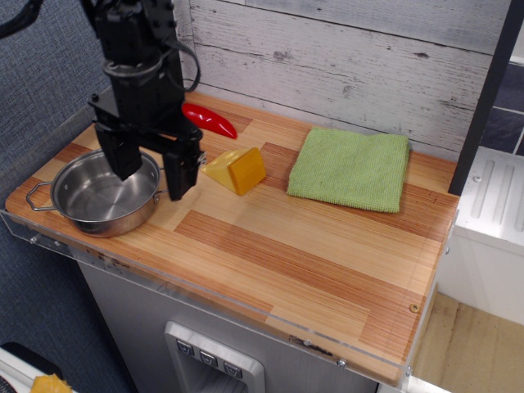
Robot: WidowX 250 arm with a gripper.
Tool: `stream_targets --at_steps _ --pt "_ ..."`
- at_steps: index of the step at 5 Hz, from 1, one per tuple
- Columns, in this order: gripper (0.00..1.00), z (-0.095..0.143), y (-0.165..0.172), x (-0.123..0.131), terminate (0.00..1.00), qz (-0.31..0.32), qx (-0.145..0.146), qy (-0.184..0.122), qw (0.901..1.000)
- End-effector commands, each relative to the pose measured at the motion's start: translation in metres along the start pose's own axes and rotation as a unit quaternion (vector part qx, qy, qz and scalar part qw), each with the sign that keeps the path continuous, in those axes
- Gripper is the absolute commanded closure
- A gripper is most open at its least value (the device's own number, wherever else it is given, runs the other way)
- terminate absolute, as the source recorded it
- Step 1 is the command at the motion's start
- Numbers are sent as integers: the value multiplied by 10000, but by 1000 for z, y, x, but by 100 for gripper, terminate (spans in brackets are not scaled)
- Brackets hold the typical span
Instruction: Slide the silver pan in front of the green rag.
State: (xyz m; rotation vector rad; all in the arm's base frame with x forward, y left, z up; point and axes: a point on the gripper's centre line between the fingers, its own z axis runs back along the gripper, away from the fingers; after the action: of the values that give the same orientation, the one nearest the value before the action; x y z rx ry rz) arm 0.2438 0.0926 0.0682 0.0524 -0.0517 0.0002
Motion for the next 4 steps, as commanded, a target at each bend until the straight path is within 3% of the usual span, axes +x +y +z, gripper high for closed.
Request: stream_targets --at_steps 1,4 --pt "0 -18 18 0 0 -160 -286 -175 9993" --pt "0 -51 26 2 0 -218 -328 -224 9990"
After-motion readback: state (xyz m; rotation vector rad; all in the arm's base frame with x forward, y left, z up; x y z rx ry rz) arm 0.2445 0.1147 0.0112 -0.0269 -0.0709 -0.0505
